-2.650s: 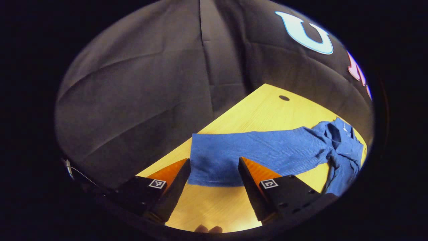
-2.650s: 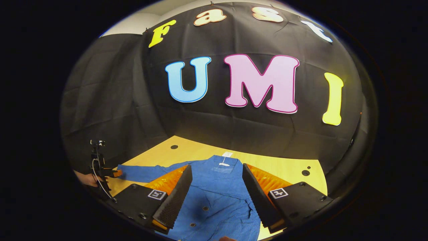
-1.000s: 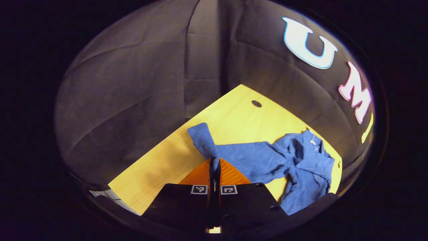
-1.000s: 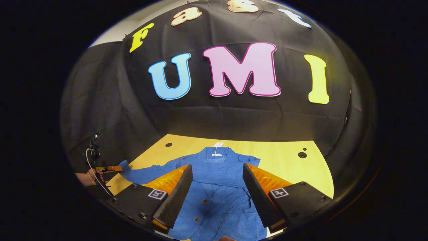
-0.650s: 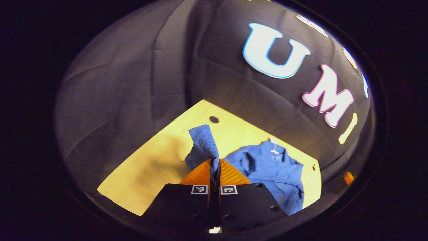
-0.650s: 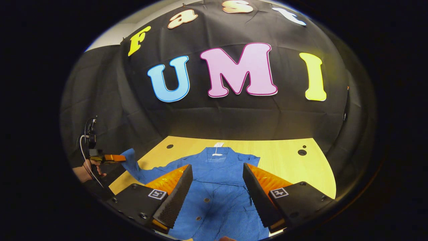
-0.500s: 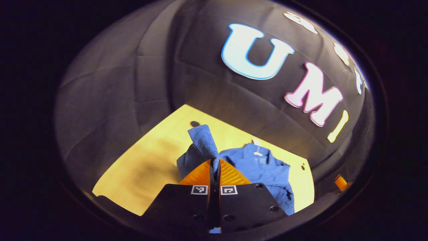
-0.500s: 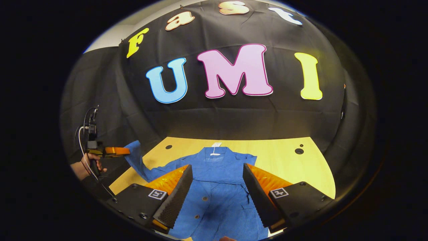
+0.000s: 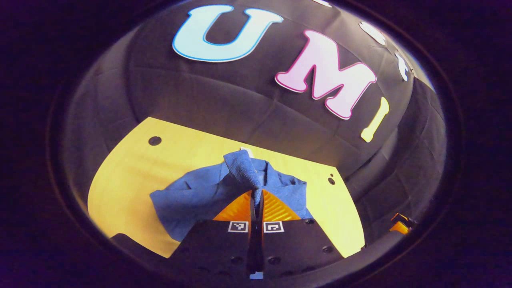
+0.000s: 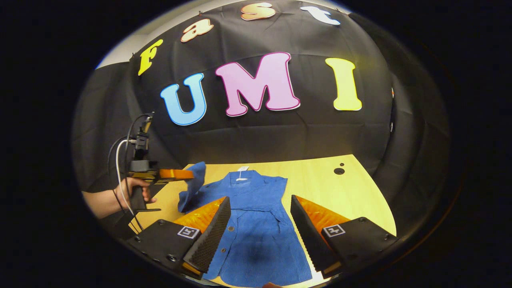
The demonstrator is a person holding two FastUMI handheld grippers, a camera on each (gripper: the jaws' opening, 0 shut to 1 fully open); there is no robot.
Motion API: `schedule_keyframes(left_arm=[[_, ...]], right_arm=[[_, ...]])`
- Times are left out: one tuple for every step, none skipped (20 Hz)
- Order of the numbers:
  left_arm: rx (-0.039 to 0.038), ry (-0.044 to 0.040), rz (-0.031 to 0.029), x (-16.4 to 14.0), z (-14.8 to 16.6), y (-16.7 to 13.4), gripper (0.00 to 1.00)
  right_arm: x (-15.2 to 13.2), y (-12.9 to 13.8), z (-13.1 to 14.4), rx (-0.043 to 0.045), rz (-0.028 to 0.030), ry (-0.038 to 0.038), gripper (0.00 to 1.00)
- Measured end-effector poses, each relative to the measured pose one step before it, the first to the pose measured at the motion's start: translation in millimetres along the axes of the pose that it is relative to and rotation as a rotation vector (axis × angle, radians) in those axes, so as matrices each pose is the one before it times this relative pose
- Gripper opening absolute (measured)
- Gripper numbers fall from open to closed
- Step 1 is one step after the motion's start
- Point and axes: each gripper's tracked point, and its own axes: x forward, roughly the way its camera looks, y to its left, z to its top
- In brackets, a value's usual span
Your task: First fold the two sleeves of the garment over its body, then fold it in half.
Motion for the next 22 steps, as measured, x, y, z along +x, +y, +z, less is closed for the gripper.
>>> schedule_keyframes(left_arm=[[0.01637, 0.01527, -0.01050, 16.65, -2.91, -12.20, 0.00], [0.01559, 0.01936, -0.00874, 16.86, -3.77, -11.07, 0.00], [0.01624, 0.02242, -0.00366, 15.66, -3.12, -9.76, 0.00], [0.02198, 0.02131, 0.00191, 13.66, -3.85, -8.06, 0.00], [0.02023, 0.01618, 0.00068, 13.00, -1.66, -7.97, 0.00], [0.01819, 0.01201, -0.00594, 12.31, -2.57, -9.19, 0.00], [0.01698, 0.01402, -0.00206, 11.10, -2.27, -7.07, 0.00], [0.01635, 0.01412, 0.00255, 11.64, -2.20, -5.50, 0.00], [0.01139, 0.01588, 0.00466, 9.77, -2.40, -4.71, 0.00], [0.00866, 0.01750, 0.00650, 9.44, -4.06, -5.06, 0.00], [0.00772, 0.01659, 0.00756, 9.27, -2.87, -2.62, 0.00], [0.00857, 0.01979, 0.00640, 10.63, -3.19, -1.42, 0.00], [0.00662, 0.02242, 0.01350, 7.33, -3.90, -0.64, 0.00], [0.00461, 0.01866, 0.01059, 4.02, -3.12, 1.41, 0.00], [0.00190, 0.01782, 0.00705, 6.66, -3.79, -0.32, 0.00], [-0.00015, 0.01194, 0.00270, 2.51, -2.66, 1.00, 0.00], [0.00108, 0.00559, -0.00084, 4.27, -1.20, -0.87, 0.00], [0.00008, 0.00435, -0.01472, 2.75, -0.20, -2.83, 0.00], [-0.00096, 0.00757, -0.02707, 3.60, -2.15, -4.38, 0.01], [0.00104, 0.00285, -0.02544, 3.82, 0.35, -8.22, 0.02], [0.00185, 0.00125, -0.02589, 2.29, -0.90, -4.55, 0.06], [0.00098, 0.00526, -0.03764, 2.53, -1.42, -8.55, 0.08]], right_arm=[[-2.45, -7.49, -0.20, 0.01057, -0.01145, -0.00007, 0.96], [-1.89, -8.10, -0.56, 0.01007, -0.01322, 0.00057, 0.95], [-2.08, -7.04, -0.52, 0.00912, -0.01137, 0.00143, 0.95], [-0.31, -7.76, 0.10, 0.00506, -0.01048, 0.00111, 0.96], [-0.66, -6.23, -0.51, 0.00060, -0.01034, 0.00211, 0.96], [1.19, -6.24, 0.20, -0.00014, -0.00674, 0.00445, 0.96], [1.52, -5.68, -1.12, -0.00056, -0.00631, 0.00309, 0.96], [2.45, -5.37, -1.39, 0.00030, -0.00377, 0.00575, 0.96], [1.99, -3.96, -1.49, 0.00153, -0.00228, 0.00737, 0.96], [3.03, -3.28, -1.04, 0.00072, -0.00044, 0.00614, 0.96], [3.26, -2.57, -1.84, -0.00086, -0.00068, 0.00816, 0.95], [1.90, -2.90, -2.38, -0.00098, 0.00152, 0.00775, 0.95], [2.62, -1.56, -1.48, -0.00251, 0.00110, 0.00715, 0.96], [3.36, -2.56, -2.29, -0.00212, 0.00237, 0.00876, 0.96], [1.84, -1.48, -1.50, -0.00023, 0.00118, 0.00898, 0.96], [2.90, -2.08, -1.35, -0.00199, 0.00065, 0.00531, 0.96], [2.36, -2.64, -2.25, -0.00159, -0.00205, 0.00804, 0.96], [2.03, -1.67, -1.27, 0.00284, -0.00041, 0.00660, 0.96], [0.59, -2.42, -1.08, 0.00378, -0.00022, 0.00559, 0.96], [1.03, -1.82, -1.73, 0.00331, -0.00116, 0.00574, 0.96], [0.56, -0.31, -2.32, 0.00229, -0.00053, 0.00572, 0.96], [0.23, -1.03, -1.32, 0.00187, -0.00070, 0.00406, 0.96]])
